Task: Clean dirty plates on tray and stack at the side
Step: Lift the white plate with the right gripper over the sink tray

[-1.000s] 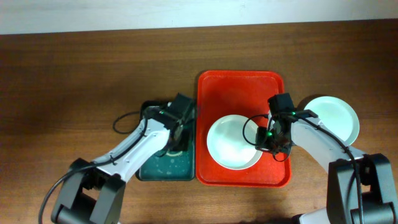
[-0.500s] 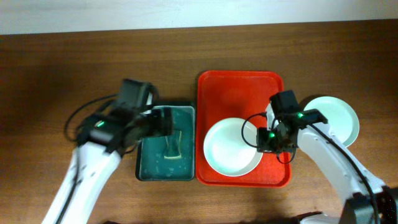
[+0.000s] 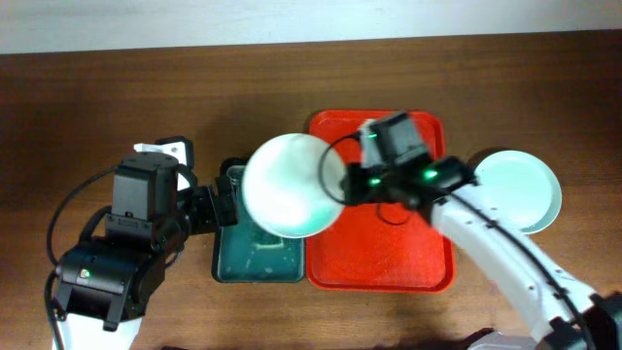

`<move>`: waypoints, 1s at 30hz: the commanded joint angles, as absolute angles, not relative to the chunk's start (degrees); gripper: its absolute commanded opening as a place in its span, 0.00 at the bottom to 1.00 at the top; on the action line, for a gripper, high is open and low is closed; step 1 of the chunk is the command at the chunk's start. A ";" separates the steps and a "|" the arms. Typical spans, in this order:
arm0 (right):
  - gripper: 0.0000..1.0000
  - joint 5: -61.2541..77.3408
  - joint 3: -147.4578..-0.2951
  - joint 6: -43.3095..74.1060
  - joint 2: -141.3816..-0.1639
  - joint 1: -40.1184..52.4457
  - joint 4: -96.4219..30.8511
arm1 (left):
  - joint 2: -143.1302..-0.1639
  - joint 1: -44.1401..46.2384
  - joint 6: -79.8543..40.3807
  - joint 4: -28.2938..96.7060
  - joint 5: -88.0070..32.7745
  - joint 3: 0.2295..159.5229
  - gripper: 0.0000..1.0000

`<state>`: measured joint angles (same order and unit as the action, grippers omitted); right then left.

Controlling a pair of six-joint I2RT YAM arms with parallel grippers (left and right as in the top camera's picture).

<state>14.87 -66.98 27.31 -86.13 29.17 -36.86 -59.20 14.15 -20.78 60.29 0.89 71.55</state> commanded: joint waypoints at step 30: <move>0.04 -59.86 -70.74 14.98 -87.72 64.60 -28.69 | -59.11 13.80 -20.75 60.36 1.23 72.01 0.99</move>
<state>-56.31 -69.23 14.76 -89.10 64.34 -28.71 -59.20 14.15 -20.78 60.29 0.89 71.55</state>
